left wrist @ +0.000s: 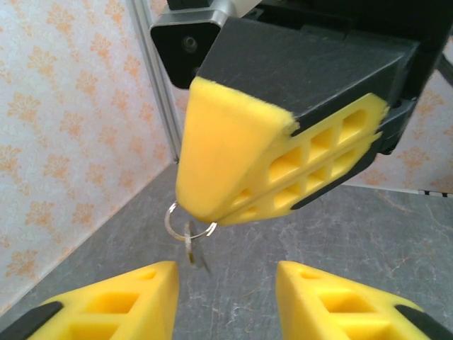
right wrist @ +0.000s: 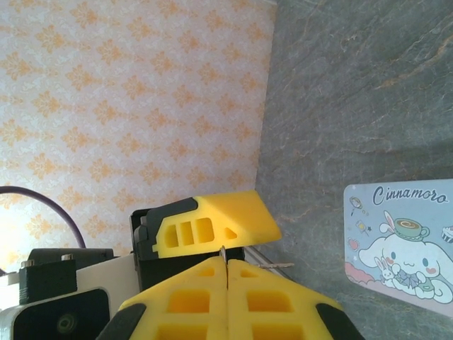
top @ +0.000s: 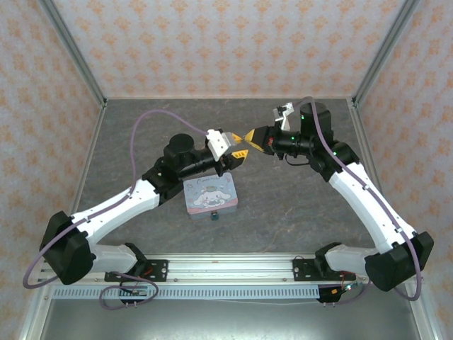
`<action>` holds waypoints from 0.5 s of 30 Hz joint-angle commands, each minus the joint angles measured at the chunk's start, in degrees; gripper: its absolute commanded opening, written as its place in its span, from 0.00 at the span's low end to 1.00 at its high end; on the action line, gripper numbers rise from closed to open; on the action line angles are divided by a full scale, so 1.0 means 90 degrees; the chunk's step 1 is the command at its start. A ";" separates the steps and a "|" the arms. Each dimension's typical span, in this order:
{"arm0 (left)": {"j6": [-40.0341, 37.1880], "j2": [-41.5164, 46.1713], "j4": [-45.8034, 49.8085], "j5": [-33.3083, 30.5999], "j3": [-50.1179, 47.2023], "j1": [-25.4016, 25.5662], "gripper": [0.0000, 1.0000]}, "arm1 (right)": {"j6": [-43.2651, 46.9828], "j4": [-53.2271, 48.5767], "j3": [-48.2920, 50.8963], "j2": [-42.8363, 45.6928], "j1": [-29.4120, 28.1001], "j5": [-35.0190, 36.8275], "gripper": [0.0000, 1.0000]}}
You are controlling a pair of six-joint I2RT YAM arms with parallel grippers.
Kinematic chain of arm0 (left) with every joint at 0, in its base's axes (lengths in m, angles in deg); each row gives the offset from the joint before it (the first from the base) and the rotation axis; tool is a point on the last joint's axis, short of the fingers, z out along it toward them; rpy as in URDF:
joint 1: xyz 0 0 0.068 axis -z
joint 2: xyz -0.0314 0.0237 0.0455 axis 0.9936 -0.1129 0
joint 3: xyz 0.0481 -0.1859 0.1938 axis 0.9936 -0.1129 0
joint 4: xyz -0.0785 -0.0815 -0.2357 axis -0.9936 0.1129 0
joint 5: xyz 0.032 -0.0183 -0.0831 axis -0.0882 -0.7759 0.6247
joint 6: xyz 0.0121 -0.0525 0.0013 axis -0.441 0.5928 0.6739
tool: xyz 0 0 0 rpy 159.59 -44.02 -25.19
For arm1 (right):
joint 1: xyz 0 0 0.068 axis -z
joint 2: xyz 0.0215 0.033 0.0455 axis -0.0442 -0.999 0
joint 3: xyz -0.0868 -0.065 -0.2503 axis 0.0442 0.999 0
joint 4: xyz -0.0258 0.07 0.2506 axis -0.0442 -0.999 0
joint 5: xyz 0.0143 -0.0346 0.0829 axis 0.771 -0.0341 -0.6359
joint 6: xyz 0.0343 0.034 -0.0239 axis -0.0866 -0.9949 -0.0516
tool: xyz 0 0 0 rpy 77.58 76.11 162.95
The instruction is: Unlock the padlock with the key
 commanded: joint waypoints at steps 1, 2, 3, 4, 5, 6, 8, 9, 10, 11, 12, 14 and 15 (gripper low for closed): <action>-0.0032 -0.0010 0.0041 -0.0179 0.0194 0.0048 0.37 | 0.0028 0.0063 -0.0114 0.0165 -0.0040 -0.0140 0.00; -0.0026 -0.0008 0.0030 -0.0214 0.0193 0.0053 0.35 | 0.0028 0.0063 -0.0110 0.0165 -0.0039 -0.0146 0.00; -0.0034 -0.0008 0.0029 -0.0237 0.0186 0.0053 0.34 | 0.0014 0.0060 -0.0111 0.0165 -0.0045 -0.0149 0.00; -0.0039 -0.0013 0.0038 -0.0273 0.0192 0.0053 0.31 | 0.0018 0.0063 -0.0113 0.0163 -0.0045 -0.0149 0.00; -0.0032 -0.0010 0.0037 -0.0306 0.0193 0.0053 0.30 | 0.0019 0.0060 -0.0108 0.0159 -0.0041 -0.0145 0.00; -0.0030 -0.0008 0.0029 -0.0318 0.0189 0.0048 0.29 | 0.0014 0.0057 -0.0111 0.0160 -0.0045 -0.0154 0.00; -0.0031 -0.0026 0.0015 -0.0365 0.0188 0.0055 0.27 | 0.0019 0.0071 -0.0106 0.0159 -0.0046 -0.0169 0.00; -0.0030 -0.0034 0.0019 -0.0383 0.0181 0.0053 0.25 | 0.0019 0.0072 -0.0114 0.0156 -0.0047 -0.0175 0.00; -0.0031 -0.0036 0.0020 -0.0412 0.0185 0.0053 0.23 | 0.0019 0.0072 -0.0114 0.0165 -0.0041 -0.0180 0.00; -0.0030 -0.0042 0.0007 -0.0432 0.0183 0.0053 0.22 | 0.0014 0.0066 -0.0107 0.0170 -0.0047 -0.0187 0.00; -0.0048 -0.0046 0.0005 -0.0444 0.0185 0.0046 0.20 | 0.0019 0.0067 -0.0109 0.0168 -0.0046 -0.0185 0.00; -0.0049 -0.0061 0.0010 -0.0457 0.0185 0.0051 0.18 | 0.0014 0.0074 -0.0097 0.0166 -0.0047 -0.0188 0.00; -0.0045 -0.0065 0.0009 -0.0462 0.0187 0.0053 0.16 | 0.0019 0.0073 -0.0091 0.0165 -0.0045 -0.0189 0.00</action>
